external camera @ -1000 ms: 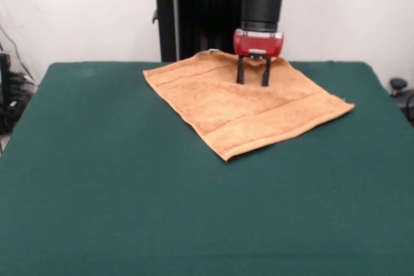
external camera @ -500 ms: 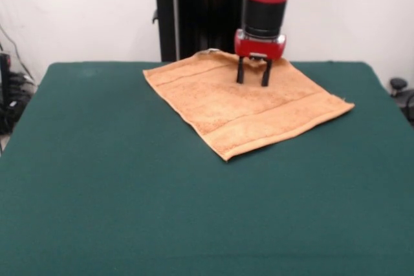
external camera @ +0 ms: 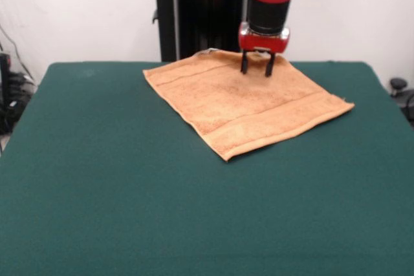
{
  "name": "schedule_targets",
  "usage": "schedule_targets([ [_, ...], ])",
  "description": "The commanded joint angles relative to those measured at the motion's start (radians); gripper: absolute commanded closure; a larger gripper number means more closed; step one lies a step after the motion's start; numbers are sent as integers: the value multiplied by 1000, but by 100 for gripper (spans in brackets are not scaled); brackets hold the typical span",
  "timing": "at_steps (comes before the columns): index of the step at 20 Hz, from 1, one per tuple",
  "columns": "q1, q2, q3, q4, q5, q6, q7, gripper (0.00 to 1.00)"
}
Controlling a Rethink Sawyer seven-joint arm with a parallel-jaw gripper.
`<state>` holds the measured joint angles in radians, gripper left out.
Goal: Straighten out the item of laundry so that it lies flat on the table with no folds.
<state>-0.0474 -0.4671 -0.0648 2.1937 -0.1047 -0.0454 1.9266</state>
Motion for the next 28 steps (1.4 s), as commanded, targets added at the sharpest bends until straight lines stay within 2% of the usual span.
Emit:
schedule_targets([
  [1,6,-19,100,-113,7,143,64,0],
  [14,23,1,83,-117,-2,97,83,0],
  [17,43,-22,65,-117,0,205,54,0],
  [20,-3,-103,117,-2,45,409,72,0],
  [24,-19,-173,143,71,49,465,90,0],
  [28,-45,-130,167,68,55,507,88,0],
])
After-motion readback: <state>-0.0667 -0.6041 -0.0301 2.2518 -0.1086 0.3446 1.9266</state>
